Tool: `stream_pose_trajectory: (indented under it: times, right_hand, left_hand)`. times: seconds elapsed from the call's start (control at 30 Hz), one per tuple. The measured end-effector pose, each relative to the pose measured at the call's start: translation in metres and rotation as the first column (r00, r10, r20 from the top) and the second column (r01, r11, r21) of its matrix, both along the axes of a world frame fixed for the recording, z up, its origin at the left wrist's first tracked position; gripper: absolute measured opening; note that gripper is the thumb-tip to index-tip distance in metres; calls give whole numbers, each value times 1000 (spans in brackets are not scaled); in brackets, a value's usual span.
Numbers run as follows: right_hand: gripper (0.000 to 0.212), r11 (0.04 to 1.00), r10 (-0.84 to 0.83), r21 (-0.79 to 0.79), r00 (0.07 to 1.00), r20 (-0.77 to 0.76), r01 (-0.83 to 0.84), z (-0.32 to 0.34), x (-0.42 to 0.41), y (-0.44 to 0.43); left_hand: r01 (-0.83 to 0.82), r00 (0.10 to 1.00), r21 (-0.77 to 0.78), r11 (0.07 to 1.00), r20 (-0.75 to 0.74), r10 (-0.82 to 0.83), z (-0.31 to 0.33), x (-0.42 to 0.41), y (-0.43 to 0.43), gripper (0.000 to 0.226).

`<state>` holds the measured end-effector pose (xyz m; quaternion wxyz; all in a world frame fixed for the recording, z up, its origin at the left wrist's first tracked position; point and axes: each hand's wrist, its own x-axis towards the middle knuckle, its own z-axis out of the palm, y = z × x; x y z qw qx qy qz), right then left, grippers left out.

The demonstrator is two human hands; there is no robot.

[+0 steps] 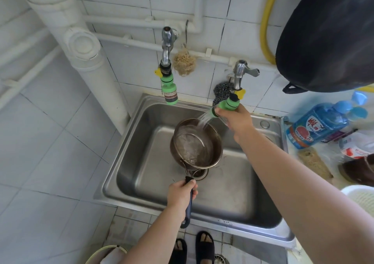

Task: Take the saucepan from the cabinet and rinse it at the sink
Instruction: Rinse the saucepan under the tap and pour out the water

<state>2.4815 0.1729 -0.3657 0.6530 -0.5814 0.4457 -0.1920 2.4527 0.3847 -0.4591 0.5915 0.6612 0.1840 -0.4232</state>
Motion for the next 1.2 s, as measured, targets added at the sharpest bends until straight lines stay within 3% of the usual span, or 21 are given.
stream_pose_trajectory:
  times: [0.1,0.2,0.3,0.4,0.53,0.67,0.8,0.9,1.0,1.1,1.2]
  right_hand:
    - [42,968,131,213,991,17,-132,6,-9,-3]
    - [49,926,223,308,974,25,-220,10,-17,-6]
    - [36,931,252,281,967,-30,-233,11,-23,-9]
    - [49,962,254,142,956,-146,-234,14,-28,-11]
    - [36,985,164,-25,980,-112,-168,14,-25,-10]
    - [43,992,54,-110,997,-62,-61,5,-17,-5]
    - [43,999,-26,-45,1000,17,27,3,-7,3]
    - [36,990,8,141,993,120,-25,1,-3,6]
    - [37,951,141,267,987,71,-155,5,-10,2]
    - [44,936,287,224,957,-42,-271,12,-22,-10]
    - [35,922,372,172,915,-156,-346,20,-30,-17]
  left_hand:
    - [75,989,119,990,121,-89,-6,6,4,16]
    - [208,915,340,917,262,-305,-7,14,8,16]
    - [301,768,601,740,308,-562,-7,21,11,17]
    - [233,660,732,641,365,-657,-5,27,14,15]
    - [117,543,808,578,435,-718,-1,36,19,15]
    - [79,417,854,514,440,-796,4,39,27,25]
    - [97,284,901,422,382,-880,9,40,34,35]
    - [114,211,912,394,365,-907,9,39,37,37]
    - [125,190,904,409,383,-904,11,38,37,37]
    - [125,203,902,413,385,-901,12,39,34,35]
    - [113,240,895,432,397,-886,12,41,31,32]
